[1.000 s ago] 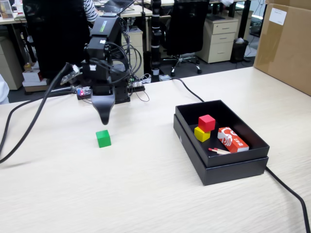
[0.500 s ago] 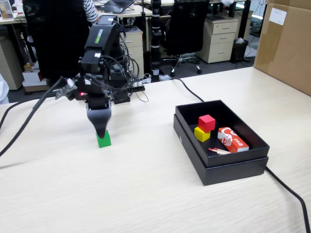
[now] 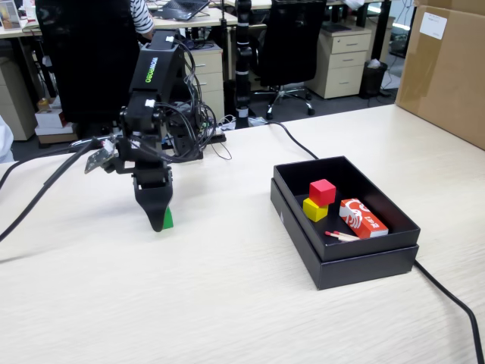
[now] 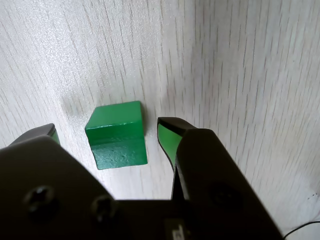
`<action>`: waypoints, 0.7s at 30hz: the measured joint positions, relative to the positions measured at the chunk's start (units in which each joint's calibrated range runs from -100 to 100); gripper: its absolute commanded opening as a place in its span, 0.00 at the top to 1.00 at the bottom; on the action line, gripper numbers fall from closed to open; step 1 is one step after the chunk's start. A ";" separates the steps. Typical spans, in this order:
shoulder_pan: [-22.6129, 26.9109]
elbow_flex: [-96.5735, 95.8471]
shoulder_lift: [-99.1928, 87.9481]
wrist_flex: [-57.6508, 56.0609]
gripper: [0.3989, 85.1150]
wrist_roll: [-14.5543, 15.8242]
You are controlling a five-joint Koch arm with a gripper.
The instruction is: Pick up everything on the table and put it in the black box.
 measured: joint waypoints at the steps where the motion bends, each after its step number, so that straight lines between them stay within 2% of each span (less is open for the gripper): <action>1: 0.00 0.00 0.39 0.00 0.54 0.00; 2: 0.00 0.00 0.91 0.00 0.54 0.00; 5: 0.00 0.00 2.59 0.00 0.68 0.00; 6: 0.00 0.00 3.11 0.00 0.82 0.00; 7: 0.00 1.83 3.62 0.00 0.84 0.00; 10: 0.00 2.56 4.14 0.00 0.85 -0.24; 12: 0.00 2.56 4.14 0.00 0.93 -0.68; 17: 0.20 2.56 3.37 0.00 0.93 -1.22; 21: 2.30 2.37 -6.21 0.00 0.92 -0.88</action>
